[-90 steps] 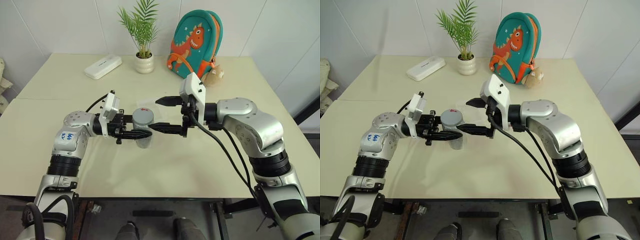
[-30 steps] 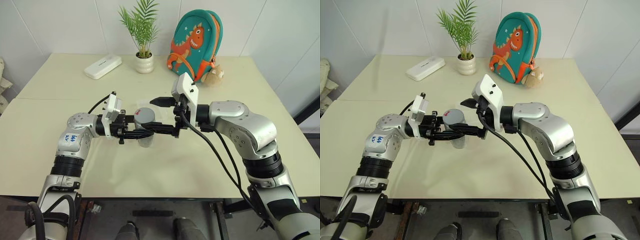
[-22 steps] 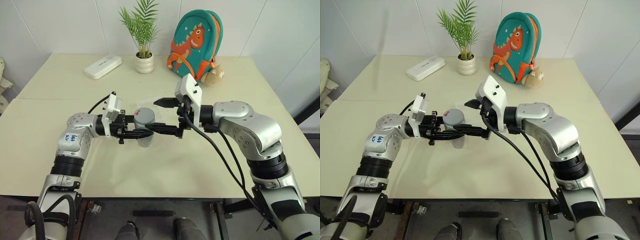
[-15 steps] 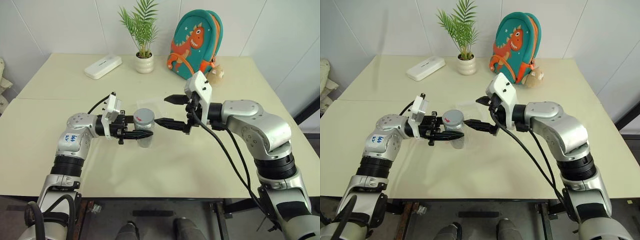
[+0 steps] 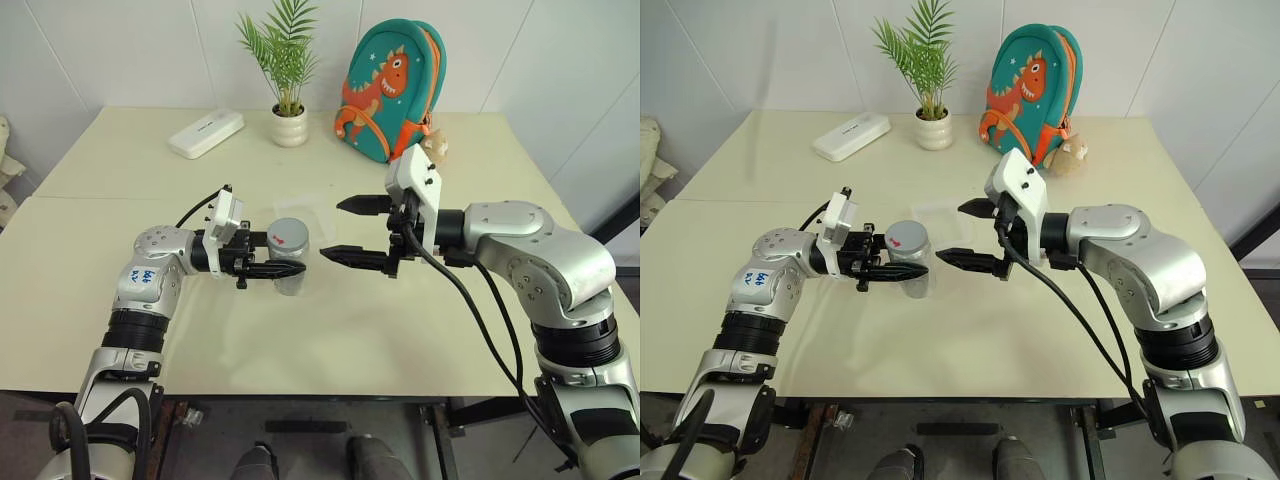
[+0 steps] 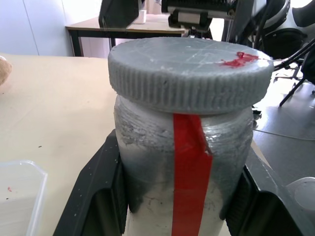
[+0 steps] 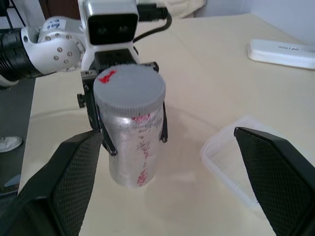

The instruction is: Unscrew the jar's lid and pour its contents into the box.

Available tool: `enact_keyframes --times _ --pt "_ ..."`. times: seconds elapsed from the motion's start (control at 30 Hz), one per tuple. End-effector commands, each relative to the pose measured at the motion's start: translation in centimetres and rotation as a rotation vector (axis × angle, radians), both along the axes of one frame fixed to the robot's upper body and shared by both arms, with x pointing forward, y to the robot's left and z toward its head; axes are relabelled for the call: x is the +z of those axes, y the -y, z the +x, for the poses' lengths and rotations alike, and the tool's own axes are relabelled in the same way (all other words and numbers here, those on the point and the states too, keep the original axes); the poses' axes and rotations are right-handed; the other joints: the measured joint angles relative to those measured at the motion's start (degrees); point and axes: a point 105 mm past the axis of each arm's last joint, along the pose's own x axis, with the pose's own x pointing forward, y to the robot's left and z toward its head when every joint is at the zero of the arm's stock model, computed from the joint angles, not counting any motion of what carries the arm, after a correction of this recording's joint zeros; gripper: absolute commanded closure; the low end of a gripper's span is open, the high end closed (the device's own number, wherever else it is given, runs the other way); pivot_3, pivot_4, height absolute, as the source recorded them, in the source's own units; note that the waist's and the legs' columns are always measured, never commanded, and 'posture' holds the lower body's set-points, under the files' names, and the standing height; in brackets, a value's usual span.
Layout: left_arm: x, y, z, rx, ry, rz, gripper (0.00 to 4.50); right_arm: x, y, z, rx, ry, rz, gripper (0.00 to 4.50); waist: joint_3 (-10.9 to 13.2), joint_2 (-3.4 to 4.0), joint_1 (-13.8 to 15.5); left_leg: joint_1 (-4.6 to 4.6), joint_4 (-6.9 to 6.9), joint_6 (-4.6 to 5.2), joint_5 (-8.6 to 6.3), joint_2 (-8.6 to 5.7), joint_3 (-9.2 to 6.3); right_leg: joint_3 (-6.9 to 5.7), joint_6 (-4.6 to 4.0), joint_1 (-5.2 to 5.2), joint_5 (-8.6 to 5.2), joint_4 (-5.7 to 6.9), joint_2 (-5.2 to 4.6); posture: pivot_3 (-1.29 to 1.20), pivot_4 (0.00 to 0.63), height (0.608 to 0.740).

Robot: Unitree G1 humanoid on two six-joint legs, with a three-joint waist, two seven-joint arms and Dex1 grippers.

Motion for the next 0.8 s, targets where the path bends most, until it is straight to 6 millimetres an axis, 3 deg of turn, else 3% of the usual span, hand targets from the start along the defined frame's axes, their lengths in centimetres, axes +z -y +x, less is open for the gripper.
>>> enact_keyframes --times 0.03,0.2,0.43,0.8 --pt "1.2 0.3 0.0 -0.025 0.052 0.0 2.52 2.0 -0.8 -0.5 0.028 0.046 0.057 0.02 0.0 0.0 0.03 0.0 0.0 0.0 0.0 0.0 0.0 0.0 0.0 0.0 0.0 0.01 0.0 0.0 0.15 0.74" --pt "1.4 0.6 0.1 -0.034 0.059 -0.001 2.52 2.5 -2.5 -0.2 0.063 0.014 0.099 0.02 0.0 0.0 0.12 -0.01 0.02 0.0 0.0 -0.01 0.0 0.0 0.0 0.01 0.0 0.01 -0.01 0.0 0.15 0.74" --pt "1.4 0.6 0.2 -0.031 0.07 -0.002 2.52 1.7 -4.3 -0.4 0.103 -0.034 0.084 0.02 0.0 0.0 0.08 -0.02 -0.01 0.0 0.0 0.0 0.0 -0.01 -0.01 -0.02 -0.01 0.01 -0.01 0.0 0.15 0.74" --pt "1.5 0.6 0.2 -0.024 0.078 -0.008 2.52 0.1 -5.3 0.8 0.081 -0.032 0.014 0.02 0.0 0.0 0.03 -0.02 0.01 0.0 0.0 0.0 -0.01 -0.01 -0.01 -0.02 -0.01 0.03 0.0 0.0 0.15 0.74"
